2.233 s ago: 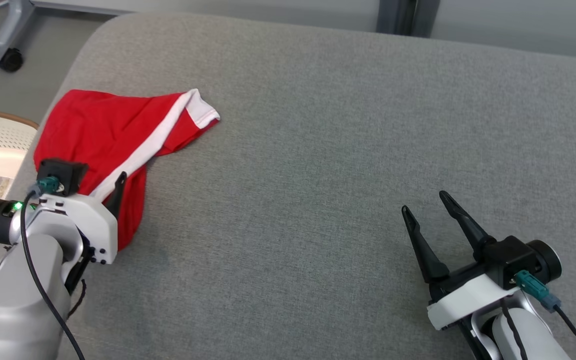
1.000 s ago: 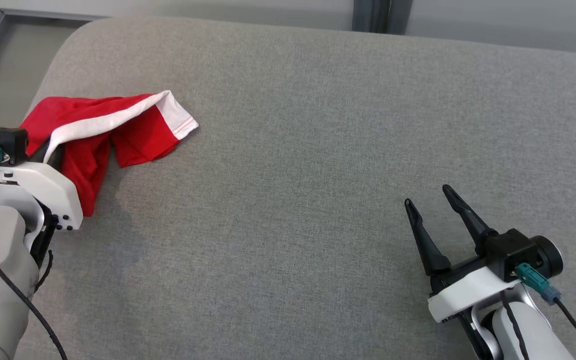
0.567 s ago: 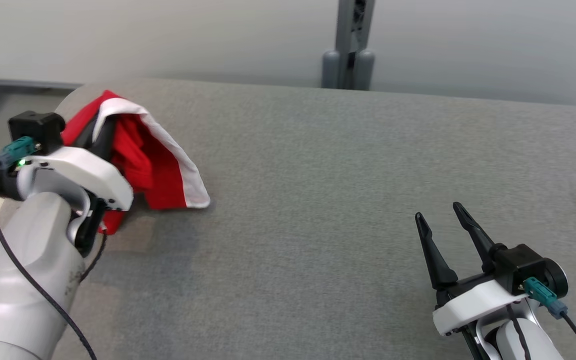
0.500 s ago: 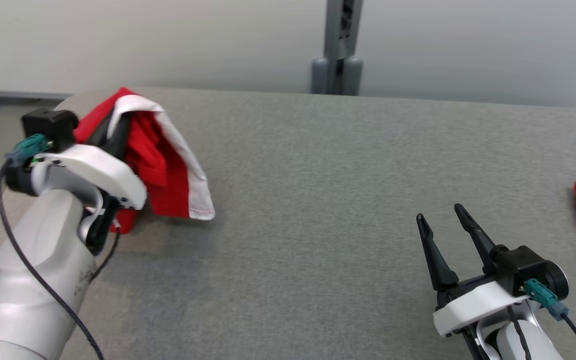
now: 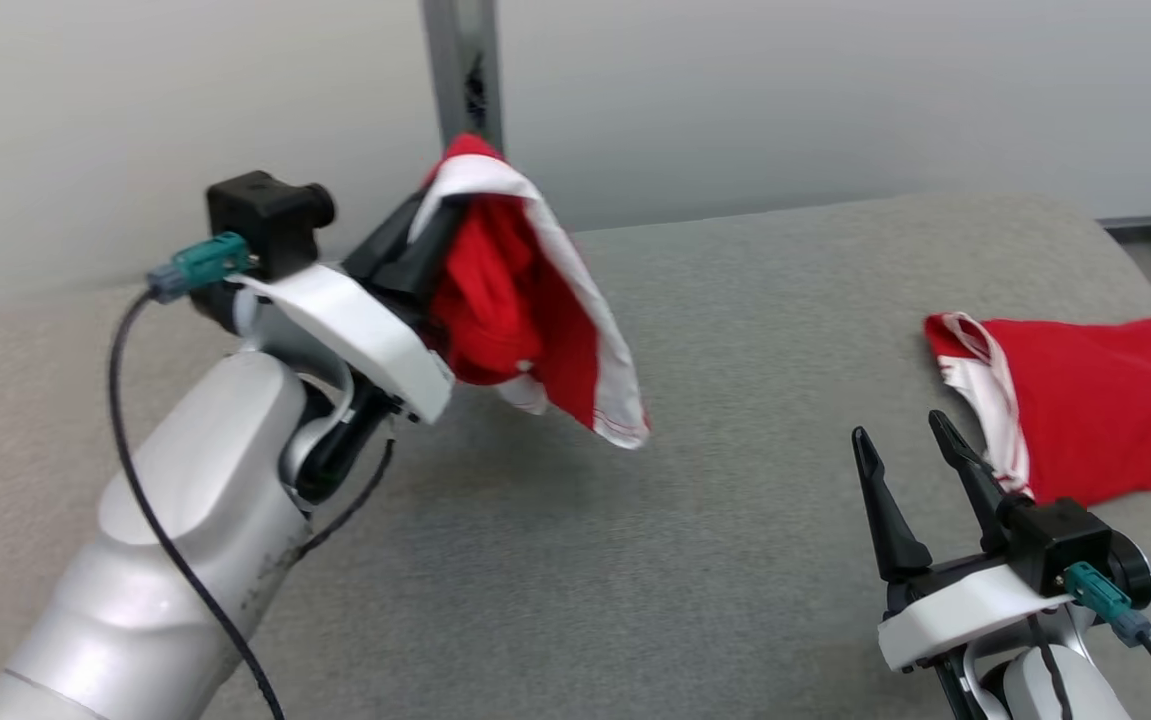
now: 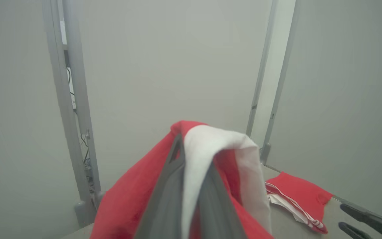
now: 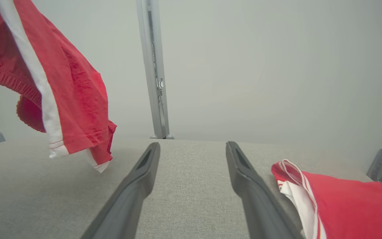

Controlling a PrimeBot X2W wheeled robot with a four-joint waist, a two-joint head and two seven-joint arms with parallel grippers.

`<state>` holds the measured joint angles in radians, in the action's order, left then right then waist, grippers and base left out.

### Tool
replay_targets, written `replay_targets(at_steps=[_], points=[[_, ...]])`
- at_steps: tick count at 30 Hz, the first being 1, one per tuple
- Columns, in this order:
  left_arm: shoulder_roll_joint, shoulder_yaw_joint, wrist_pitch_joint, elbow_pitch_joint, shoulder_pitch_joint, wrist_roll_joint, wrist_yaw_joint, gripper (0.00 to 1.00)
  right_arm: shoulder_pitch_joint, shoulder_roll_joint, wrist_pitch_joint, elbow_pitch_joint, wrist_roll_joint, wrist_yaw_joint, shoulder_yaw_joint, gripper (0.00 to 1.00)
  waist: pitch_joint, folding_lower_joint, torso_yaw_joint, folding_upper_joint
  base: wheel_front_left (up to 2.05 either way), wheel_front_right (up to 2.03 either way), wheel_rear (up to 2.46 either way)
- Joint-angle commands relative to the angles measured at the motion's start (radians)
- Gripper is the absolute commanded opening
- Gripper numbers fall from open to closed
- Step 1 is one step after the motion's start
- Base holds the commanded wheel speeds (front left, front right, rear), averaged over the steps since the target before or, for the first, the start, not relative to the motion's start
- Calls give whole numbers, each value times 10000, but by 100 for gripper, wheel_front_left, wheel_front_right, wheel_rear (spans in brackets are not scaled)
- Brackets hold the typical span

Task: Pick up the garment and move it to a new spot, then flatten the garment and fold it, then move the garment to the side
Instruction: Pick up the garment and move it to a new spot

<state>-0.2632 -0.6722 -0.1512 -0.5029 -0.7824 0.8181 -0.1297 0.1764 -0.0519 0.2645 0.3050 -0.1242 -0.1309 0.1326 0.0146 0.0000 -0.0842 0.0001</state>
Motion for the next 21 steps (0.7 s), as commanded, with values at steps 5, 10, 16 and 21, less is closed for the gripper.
replay_targets(at_steps=[5, 10, 16, 21], points=[[143, -654, 324, 988, 124, -311, 3, 0, 146, -16, 9, -18, -98, 4, 55, 100, 164, 0, -1305, -1, 0, 0, 0], [120, -880, 716, 1768, 358, -141, 58, 0, 128, -16, 9, -93, -226, 4, -37, 100, 225, 0, -1856, -1, 0, 0, 0], [-452, -801, 1293, 1122, 738, 101, 307, 0, 81, -11, 9, -120, -270, 4, -6, 100, 325, 0, -2092, -1, 0, 0, 0], [-1169, -1039, 1036, -878, 627, -760, 698, 0, 378, -10, 10, -179, -409, 4, 263, 100, 696, 0, -2234, -1, 0, 0, 0]])
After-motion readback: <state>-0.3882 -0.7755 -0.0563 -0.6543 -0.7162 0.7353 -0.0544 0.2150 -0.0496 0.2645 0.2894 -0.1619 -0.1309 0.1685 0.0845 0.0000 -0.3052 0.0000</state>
